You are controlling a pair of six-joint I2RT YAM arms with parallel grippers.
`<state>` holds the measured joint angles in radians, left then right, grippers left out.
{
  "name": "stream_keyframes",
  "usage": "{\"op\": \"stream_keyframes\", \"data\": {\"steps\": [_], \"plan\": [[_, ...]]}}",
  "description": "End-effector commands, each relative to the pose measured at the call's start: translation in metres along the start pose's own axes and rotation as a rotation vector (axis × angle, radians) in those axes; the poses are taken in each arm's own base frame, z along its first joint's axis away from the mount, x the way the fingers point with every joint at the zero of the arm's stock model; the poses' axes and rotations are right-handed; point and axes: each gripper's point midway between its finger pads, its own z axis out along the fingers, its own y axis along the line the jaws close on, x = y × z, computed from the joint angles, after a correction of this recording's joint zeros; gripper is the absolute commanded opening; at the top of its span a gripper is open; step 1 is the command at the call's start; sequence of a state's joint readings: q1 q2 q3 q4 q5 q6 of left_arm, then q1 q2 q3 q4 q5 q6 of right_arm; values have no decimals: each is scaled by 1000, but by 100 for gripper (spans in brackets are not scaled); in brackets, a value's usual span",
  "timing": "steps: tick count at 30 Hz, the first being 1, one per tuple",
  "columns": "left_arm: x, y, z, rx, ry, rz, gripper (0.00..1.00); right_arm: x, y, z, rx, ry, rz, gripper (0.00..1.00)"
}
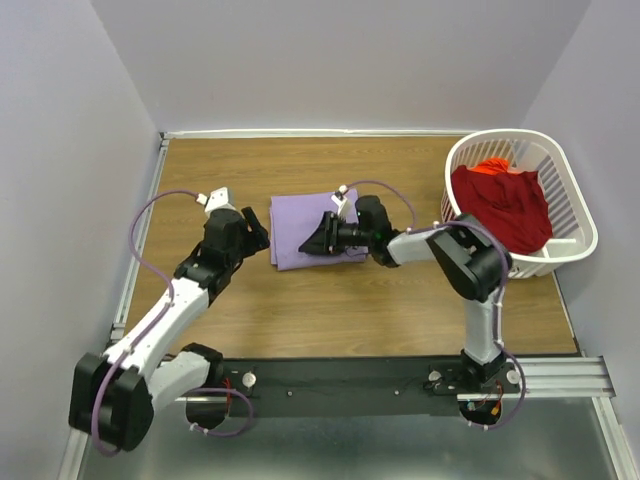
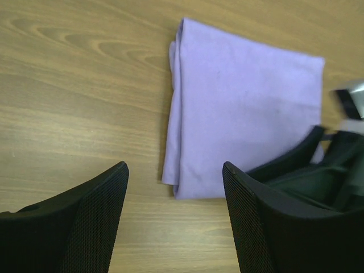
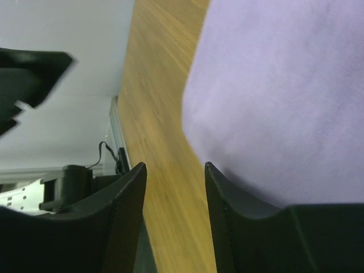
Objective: Fold and stack the t-shirts
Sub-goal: Fold the tshirt, then neatly place the folded tshirt to the corner
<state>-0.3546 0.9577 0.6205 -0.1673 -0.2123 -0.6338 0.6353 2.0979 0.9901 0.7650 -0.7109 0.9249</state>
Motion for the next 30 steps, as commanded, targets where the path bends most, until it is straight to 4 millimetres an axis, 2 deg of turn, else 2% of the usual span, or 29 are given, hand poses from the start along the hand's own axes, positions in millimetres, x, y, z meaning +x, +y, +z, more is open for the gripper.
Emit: {"op": "stream_keyframes", "data": {"steps": [1,2,3,4,5,8,9,10,11,13,14,16,21,26,28,30], "plan": [[19,-5,17,-8,130,45,75,-41,29,-28,179,-81,-199,56],[27,-5,27,-31,182,63,75,-52,33,-45,279,-104,-257,62],[37,-2,32,-45,212,77,75,-56,35,-54,319,-118,-282,65],[35,-7,36,-47,222,86,75,-59,39,-64,352,-130,-300,69],[46,-5,45,-65,267,107,75,-59,37,-83,430,-145,-314,76],[49,-12,58,-68,308,119,74,-52,37,-111,518,-146,-330,89],[51,-14,68,-75,326,127,73,-46,39,-126,553,-153,-328,89],[55,-14,72,-82,345,133,73,-42,39,-134,569,-154,-332,98],[65,-9,80,-104,381,142,72,-40,41,-140,576,-158,-340,100],[62,-14,89,-110,395,154,71,-31,45,-159,600,-174,-349,100],[69,-7,96,-147,418,167,70,-29,43,-166,625,-180,-357,100],[65,-6,104,-174,425,187,69,-25,49,-179,632,-200,-377,100],[78,9,118,-247,482,224,63,-22,55,-200,663,-226,-422,100],[91,14,122,-254,511,223,59,-20,55,-207,677,-230,-443,100],[99,20,123,-268,531,228,54,-20,55,-208,679,-230,-446,100],[105,26,123,-282,541,241,42,-18,54,-208,681,-224,-444,100]]}}
